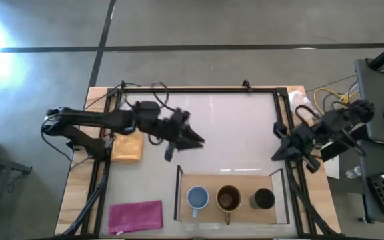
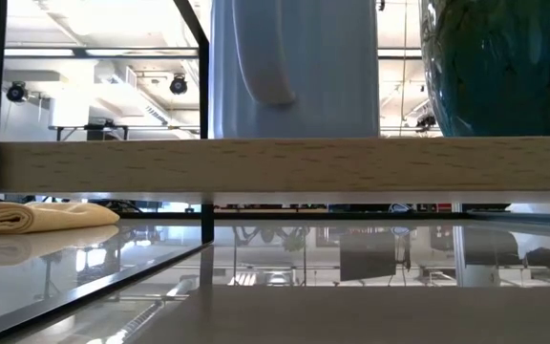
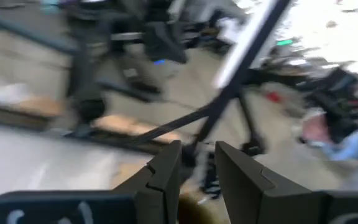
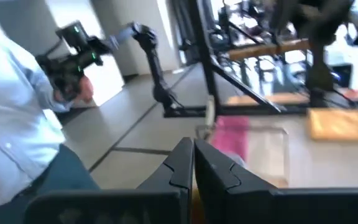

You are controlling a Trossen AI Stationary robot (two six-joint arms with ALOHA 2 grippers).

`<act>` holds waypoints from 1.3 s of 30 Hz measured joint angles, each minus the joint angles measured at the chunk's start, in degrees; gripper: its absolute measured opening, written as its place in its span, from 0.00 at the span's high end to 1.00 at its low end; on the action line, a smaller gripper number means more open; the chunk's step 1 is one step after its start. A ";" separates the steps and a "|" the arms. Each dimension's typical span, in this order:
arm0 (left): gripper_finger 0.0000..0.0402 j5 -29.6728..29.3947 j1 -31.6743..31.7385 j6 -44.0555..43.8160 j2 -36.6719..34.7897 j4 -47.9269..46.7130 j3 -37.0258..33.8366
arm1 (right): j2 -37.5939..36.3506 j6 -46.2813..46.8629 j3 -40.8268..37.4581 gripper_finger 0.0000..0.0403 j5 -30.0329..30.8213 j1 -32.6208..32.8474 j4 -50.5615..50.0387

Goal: Stack small to large cups/mugs on shelf
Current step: Return to Home Position

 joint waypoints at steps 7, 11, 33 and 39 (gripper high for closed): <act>0.79 -11.34 -2.32 2.20 -13.06 -7.97 -6.77 | -13.42 3.28 -8.19 0.98 3.52 -3.20 -3.13; 0.79 -20.03 -5.48 1.66 -21.84 -5.89 -16.48 | -20.70 3.83 -13.66 0.98 7.65 -3.18 -2.91; 0.79 -32.82 -7.01 -2.88 -62.23 19.69 -67.88 | -34.08 -2.58 -29.58 0.98 8.54 -3.14 14.08; 0.79 -33.19 -7.03 -3.11 -74.91 16.84 -74.85 | -34.07 -1.00 -37.70 0.98 8.78 -3.16 21.54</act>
